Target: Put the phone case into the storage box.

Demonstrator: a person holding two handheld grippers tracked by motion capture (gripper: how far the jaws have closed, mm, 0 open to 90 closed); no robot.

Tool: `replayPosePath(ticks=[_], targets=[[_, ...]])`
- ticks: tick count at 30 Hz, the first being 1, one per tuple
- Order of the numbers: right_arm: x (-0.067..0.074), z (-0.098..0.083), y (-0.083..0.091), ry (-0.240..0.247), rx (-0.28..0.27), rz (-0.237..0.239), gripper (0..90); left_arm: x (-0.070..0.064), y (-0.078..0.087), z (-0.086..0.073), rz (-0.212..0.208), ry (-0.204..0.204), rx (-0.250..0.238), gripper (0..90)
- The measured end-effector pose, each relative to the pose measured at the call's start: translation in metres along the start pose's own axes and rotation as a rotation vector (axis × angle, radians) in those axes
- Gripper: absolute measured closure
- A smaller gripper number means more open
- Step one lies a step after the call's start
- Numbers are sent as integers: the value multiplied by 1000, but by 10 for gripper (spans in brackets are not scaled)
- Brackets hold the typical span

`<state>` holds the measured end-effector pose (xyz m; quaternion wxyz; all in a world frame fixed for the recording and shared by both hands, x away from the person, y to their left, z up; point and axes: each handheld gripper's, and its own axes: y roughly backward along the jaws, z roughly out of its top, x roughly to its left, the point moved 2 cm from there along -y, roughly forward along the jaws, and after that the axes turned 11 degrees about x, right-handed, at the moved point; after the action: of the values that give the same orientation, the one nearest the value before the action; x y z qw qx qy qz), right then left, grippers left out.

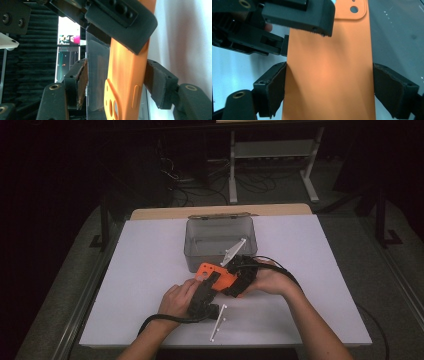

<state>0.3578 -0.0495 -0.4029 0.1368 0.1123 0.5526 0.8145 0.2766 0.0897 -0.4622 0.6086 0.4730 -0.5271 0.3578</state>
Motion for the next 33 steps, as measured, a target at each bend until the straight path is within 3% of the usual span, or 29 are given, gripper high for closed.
replayPosePath(ticks=[33], targets=[[-1,1,-2,-15,0,8,158,1,3,2,-21,-13,11,555]])
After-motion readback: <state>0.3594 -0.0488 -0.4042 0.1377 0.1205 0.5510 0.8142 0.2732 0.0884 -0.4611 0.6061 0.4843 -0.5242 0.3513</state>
